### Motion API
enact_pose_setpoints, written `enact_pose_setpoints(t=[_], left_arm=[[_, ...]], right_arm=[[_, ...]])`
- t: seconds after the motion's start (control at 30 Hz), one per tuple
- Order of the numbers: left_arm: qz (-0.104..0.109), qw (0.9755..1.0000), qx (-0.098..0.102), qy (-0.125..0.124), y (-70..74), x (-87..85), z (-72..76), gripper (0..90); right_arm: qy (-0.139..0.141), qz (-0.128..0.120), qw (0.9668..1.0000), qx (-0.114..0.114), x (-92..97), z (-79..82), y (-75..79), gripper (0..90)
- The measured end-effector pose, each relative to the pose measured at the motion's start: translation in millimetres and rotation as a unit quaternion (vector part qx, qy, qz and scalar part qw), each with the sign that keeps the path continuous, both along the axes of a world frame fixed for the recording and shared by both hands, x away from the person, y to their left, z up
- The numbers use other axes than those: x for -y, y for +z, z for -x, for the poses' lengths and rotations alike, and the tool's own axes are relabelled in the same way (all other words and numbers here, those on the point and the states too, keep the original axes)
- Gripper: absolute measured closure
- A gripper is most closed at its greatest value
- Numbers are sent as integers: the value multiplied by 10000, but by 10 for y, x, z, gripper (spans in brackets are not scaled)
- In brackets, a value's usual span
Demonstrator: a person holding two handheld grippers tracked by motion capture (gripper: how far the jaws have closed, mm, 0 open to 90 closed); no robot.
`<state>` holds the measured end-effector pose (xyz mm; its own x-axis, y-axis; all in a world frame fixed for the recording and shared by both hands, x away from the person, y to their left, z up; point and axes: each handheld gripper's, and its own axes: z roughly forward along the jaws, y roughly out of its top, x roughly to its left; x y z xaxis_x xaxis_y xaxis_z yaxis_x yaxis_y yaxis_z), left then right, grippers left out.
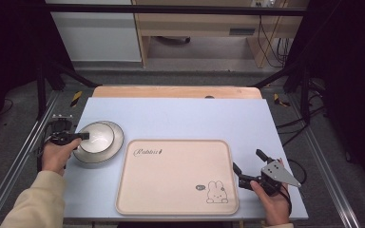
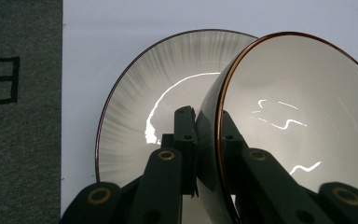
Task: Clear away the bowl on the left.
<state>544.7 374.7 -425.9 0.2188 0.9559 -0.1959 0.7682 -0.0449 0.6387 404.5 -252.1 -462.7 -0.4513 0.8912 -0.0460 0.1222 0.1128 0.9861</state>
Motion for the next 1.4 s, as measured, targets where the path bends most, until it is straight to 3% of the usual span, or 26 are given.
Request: enact_pose_setpoints(t=[0.27, 0.67, 1.4], left_arm=[[31, 10000, 28, 26, 23, 6, 20, 828], [39, 9999, 63, -98, 94, 95, 11, 828], [128, 9995, 204, -185, 176, 101, 55, 828]], right_arm=[[55, 87, 9999, 48, -16, -8, -2, 38], [24, 42, 10000, 83, 15, -5, 11, 37], [34, 65, 9999, 104, 6, -5, 11, 38]])
